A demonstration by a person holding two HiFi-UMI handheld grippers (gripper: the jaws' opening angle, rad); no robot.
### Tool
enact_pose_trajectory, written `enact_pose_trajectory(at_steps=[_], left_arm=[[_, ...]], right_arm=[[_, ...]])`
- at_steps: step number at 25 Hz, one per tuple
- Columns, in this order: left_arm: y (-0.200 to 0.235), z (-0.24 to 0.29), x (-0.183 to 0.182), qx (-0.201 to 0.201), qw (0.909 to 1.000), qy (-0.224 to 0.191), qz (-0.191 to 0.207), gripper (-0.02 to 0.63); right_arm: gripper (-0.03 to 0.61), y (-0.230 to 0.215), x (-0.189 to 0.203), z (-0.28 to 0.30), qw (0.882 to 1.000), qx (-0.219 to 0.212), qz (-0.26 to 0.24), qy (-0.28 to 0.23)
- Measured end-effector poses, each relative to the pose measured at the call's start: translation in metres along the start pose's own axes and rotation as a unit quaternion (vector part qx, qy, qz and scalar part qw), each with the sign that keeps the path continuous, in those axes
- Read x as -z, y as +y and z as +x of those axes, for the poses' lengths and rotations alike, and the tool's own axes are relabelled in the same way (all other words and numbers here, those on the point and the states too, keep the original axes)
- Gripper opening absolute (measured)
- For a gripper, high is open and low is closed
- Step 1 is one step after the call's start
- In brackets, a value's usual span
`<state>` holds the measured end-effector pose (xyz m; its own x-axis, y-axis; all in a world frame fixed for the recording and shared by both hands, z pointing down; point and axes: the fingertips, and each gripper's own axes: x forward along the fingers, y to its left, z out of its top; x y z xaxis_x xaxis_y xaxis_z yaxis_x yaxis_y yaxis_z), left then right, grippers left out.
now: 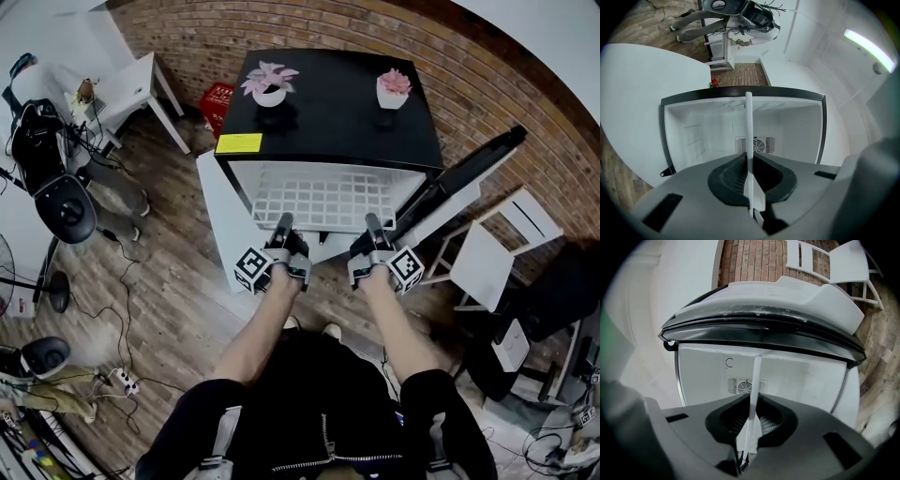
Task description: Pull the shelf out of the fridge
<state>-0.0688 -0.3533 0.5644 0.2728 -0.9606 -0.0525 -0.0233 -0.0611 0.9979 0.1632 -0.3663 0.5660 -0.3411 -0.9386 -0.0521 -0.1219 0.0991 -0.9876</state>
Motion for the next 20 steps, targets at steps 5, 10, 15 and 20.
enact_pose_trajectory(at_steps=[5,10,15,20], left_arm=[[-0.002,-0.011,0.004,0.001,1.0000,0.000,0.000,0.035],[-0.001,-0.017,0.005,0.001,1.0000,-0.003,-0.006,0.035],[-0.001,-0.022,0.006,0.004,1.0000,-0.007,-0.006,0.035],[-0.003,-0.030,0.009,0.009,0.9998,-0.013,-0.008,0.035]], right_arm=[[0.029,0.004,0.005,-0.012,1.000,0.003,0.000,0.005],[0.027,0.003,0.006,-0.017,1.000,0.002,0.006,0.005],[0.026,0.003,0.008,-0.022,1.000,0.002,0.014,0.013],[0.023,0.005,0.009,-0.030,1.000,0.004,0.019,0.017]])
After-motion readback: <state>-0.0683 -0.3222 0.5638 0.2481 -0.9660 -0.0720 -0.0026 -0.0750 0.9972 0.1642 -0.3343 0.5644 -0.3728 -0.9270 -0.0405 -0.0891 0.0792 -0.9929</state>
